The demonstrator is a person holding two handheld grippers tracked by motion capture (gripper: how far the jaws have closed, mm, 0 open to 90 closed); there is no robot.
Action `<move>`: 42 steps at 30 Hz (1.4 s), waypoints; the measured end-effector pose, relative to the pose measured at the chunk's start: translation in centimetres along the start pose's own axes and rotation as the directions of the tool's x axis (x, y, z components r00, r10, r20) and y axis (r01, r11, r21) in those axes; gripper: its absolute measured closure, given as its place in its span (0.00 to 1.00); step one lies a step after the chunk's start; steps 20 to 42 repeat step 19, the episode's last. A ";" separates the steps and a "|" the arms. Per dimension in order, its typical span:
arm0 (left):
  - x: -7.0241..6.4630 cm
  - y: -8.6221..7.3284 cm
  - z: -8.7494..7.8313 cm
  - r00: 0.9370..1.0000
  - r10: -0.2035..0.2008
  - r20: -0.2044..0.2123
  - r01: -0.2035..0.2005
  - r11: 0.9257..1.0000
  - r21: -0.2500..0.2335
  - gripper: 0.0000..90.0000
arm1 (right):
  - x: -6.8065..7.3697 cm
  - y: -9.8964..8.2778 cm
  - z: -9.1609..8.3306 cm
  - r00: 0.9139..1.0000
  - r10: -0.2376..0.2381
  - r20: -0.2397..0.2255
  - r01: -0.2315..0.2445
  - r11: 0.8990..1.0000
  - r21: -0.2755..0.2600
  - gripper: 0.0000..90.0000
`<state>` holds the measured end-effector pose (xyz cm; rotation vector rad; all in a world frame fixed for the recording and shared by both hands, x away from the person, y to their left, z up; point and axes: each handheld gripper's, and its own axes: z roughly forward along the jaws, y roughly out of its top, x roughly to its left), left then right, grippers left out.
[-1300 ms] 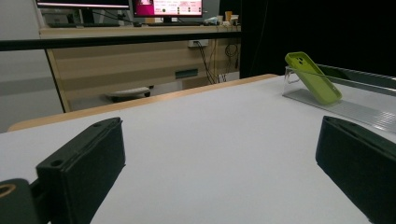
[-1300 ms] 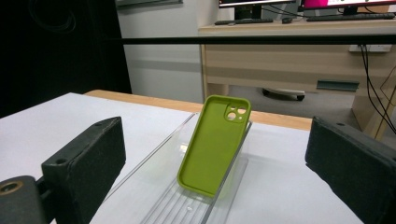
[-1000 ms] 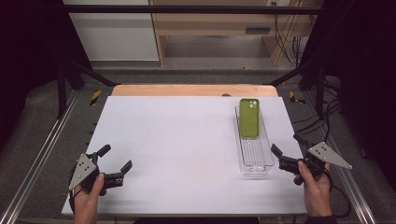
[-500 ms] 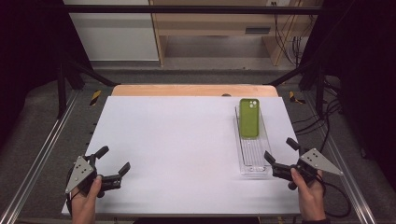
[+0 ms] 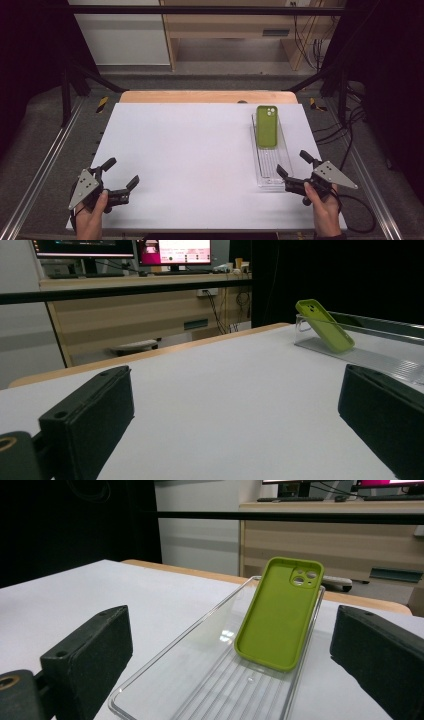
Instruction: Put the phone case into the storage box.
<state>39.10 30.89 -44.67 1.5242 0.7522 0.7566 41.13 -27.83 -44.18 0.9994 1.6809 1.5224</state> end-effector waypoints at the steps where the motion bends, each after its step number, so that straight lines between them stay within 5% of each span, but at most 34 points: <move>1: 0.0 0.0 0.0 1.000 -0.002 0.000 0.002 1.000 -0.002 0.01 | 0.1 -0.1 0.1 1.000 0.003 -0.001 -0.003 1.000 0.002 0.04; 42: 0.0 0.0 -0.4 1.000 -0.015 -0.012 0.015 1.000 -0.015 0.01 | 0.1 -0.9 0.5 1.000 0.005 -0.001 -0.005 0.999 0.034 0.04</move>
